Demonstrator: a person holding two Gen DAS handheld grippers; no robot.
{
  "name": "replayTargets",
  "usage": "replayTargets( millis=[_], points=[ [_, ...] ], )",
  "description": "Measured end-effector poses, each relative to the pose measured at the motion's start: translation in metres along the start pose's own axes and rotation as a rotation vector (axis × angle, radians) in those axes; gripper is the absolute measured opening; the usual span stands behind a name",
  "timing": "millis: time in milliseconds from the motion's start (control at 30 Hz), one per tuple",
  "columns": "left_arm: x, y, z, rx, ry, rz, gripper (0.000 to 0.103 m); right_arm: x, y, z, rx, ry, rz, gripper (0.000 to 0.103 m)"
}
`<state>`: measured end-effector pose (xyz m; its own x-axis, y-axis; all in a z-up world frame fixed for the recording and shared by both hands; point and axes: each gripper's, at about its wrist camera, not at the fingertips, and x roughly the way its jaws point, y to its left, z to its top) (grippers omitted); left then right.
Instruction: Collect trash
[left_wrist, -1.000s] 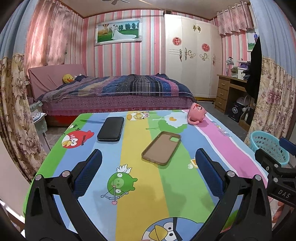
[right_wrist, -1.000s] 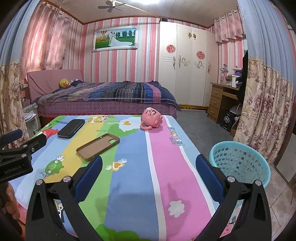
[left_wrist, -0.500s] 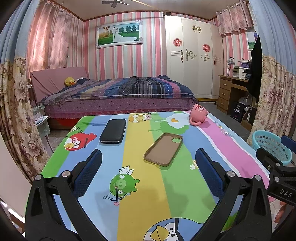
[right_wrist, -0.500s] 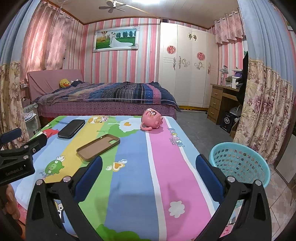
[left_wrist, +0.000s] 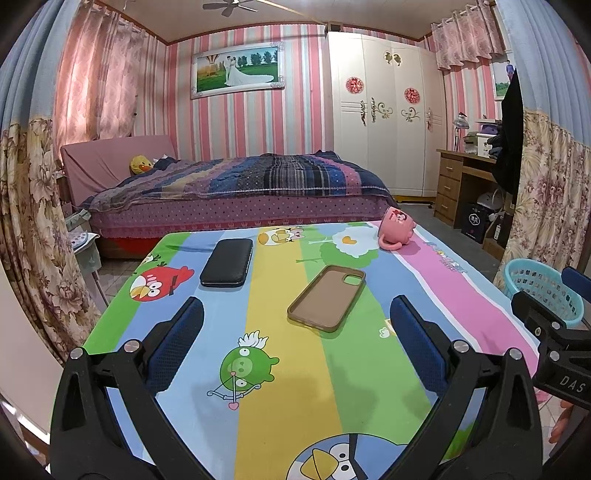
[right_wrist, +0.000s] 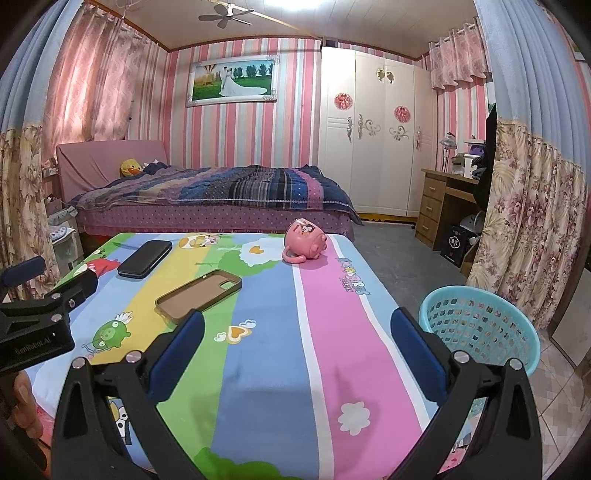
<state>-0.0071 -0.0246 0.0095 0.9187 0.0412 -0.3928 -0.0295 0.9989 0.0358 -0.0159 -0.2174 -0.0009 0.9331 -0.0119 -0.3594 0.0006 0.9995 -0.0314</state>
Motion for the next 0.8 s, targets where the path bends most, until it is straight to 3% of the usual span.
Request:
replayTargets(
  millis=[800],
  points=[
    [-0.0001, 0.0003, 0.0016, -0.004, 0.006, 0.010, 0.098, -0.0008, 0.0055, 0.0028, -0.002, -0.006, 0.004, 0.099]
  ],
)
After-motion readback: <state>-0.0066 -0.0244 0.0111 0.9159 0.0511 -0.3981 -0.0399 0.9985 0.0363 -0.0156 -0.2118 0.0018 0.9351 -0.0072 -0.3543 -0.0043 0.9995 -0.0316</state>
